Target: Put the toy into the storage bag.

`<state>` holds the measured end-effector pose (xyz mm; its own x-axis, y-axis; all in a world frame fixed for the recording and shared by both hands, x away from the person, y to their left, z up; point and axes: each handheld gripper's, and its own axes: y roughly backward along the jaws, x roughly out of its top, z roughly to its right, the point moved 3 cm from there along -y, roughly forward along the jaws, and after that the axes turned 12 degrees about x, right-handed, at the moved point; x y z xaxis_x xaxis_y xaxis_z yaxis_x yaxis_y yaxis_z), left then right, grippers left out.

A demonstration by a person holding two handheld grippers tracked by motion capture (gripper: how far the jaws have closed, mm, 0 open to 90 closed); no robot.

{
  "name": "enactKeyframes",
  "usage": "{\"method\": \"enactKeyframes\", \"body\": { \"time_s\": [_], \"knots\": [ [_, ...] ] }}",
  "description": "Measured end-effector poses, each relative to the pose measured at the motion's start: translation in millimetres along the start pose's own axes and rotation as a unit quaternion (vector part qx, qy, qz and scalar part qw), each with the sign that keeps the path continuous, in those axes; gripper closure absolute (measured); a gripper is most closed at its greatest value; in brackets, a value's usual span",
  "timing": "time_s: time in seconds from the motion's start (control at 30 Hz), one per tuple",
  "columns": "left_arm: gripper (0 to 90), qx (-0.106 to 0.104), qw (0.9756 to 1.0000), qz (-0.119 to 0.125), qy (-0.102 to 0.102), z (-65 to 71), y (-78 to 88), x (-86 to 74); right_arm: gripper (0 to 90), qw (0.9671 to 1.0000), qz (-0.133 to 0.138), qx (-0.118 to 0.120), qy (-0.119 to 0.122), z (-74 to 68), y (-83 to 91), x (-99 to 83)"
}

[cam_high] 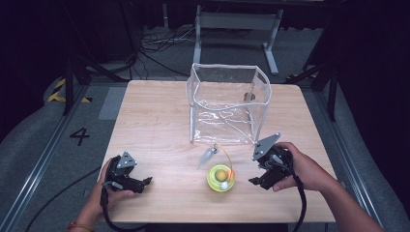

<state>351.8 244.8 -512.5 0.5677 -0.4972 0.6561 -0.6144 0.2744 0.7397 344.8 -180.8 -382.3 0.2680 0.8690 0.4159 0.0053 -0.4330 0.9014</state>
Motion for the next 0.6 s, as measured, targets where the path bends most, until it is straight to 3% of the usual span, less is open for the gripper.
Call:
{"method": "enactKeyframes", "body": {
  "time_s": [0.4, 0.6],
  "knots": [
    [0.5, 0.0, 1.0, 0.0, 0.0, 0.0, 0.0, 0.0, 27.7, 0.9992, -0.017, 0.015, 0.032, -12.0, -3.0, 32.3],
    [0.5, -0.001, 1.0, -0.001, 0.002, 0.4, 0.2, -0.2, 28.9, 0.999, -0.019, 0.025, 0.033, -14.6, -6.7, 39.3]
  ]
}}
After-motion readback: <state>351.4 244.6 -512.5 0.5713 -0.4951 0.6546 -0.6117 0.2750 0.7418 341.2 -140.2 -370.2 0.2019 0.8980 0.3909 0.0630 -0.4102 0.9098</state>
